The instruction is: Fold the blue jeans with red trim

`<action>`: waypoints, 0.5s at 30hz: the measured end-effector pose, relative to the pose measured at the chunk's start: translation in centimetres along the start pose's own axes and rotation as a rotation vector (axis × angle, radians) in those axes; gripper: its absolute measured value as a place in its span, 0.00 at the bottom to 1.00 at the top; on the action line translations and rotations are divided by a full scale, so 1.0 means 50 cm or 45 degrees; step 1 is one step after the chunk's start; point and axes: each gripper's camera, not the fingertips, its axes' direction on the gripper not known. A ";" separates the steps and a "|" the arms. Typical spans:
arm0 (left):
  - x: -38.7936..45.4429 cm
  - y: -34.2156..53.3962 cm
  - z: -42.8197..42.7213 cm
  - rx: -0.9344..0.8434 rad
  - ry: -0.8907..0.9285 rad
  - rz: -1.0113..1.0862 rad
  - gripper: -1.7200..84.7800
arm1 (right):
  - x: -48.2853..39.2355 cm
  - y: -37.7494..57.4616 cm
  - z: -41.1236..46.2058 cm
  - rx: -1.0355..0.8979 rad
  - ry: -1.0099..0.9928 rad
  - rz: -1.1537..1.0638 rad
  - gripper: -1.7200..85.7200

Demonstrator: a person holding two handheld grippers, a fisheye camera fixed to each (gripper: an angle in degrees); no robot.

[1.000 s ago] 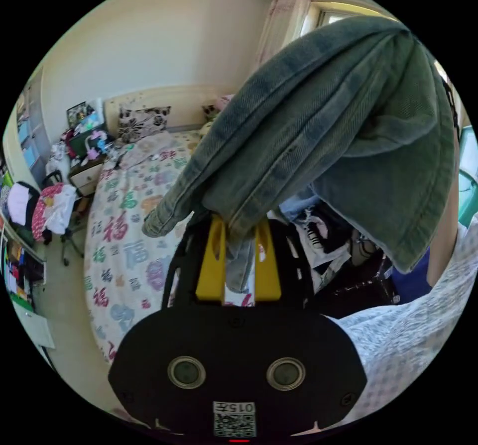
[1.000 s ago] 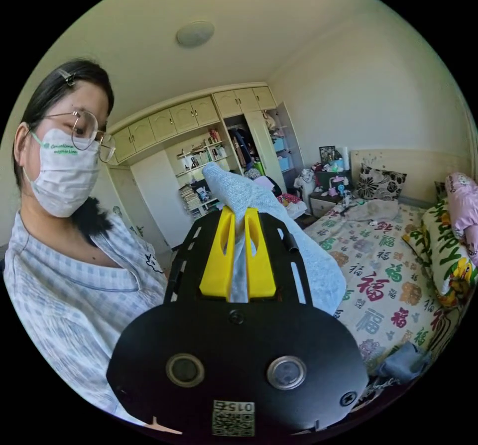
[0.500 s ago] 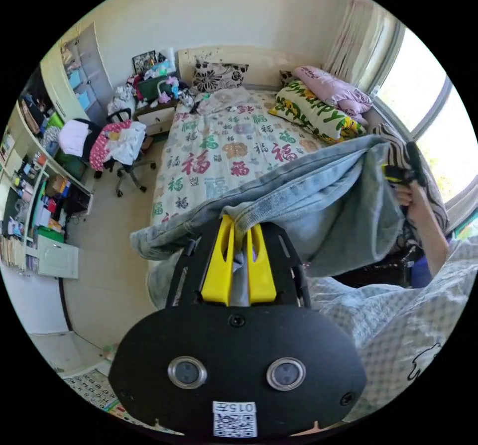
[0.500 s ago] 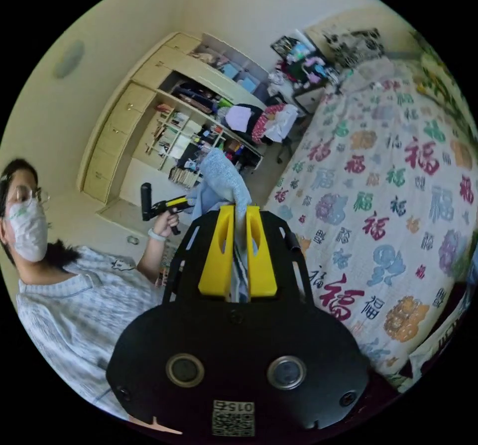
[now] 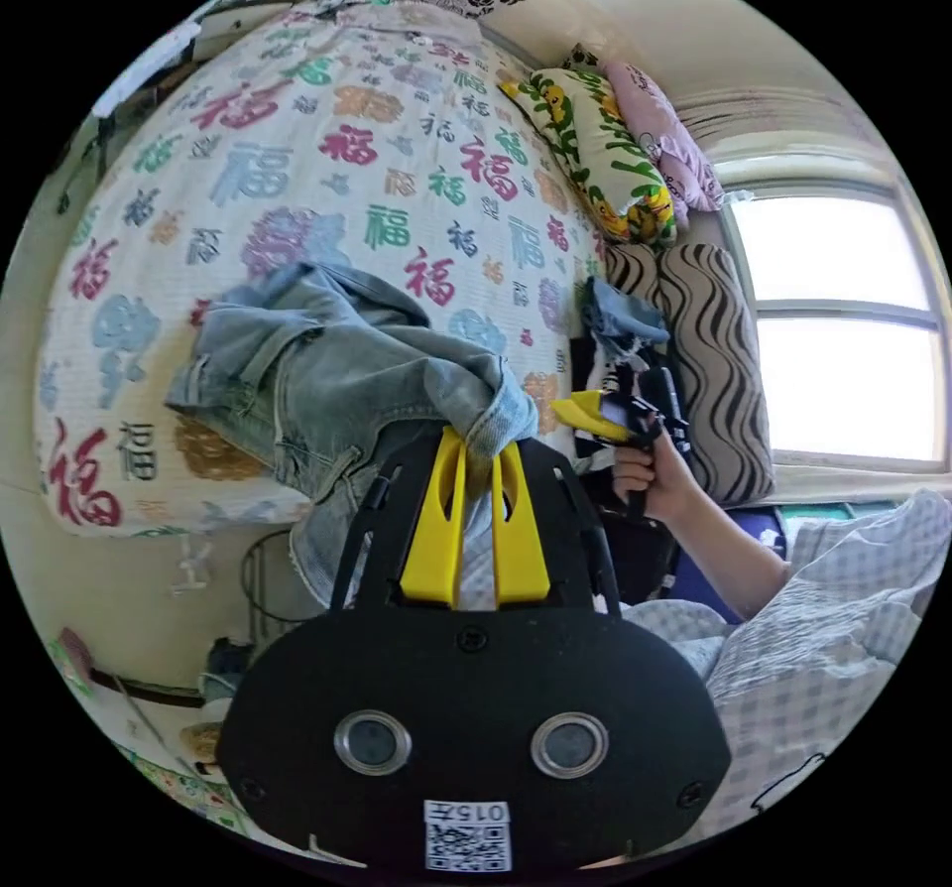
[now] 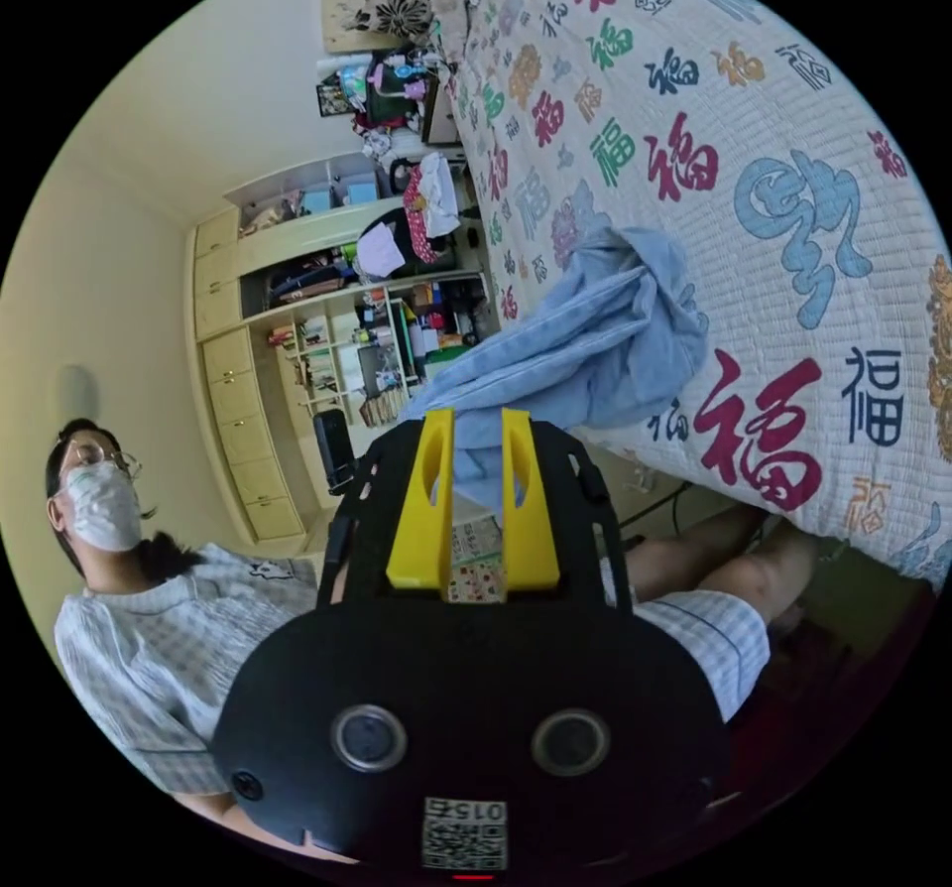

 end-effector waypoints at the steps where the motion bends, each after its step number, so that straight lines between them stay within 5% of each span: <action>1: -0.003 0.001 0.005 -0.004 0.028 -0.010 0.03 | 0.026 -0.004 0.018 -0.038 0.039 0.005 0.13; 12: -0.125 0.008 -0.041 -0.148 0.210 -0.038 0.10 | 0.300 0.011 0.213 -0.118 -0.342 0.180 0.17; 15: -0.185 0.037 -0.093 -0.156 0.288 -0.073 0.12 | 0.355 0.064 0.242 -0.146 -0.241 0.197 0.17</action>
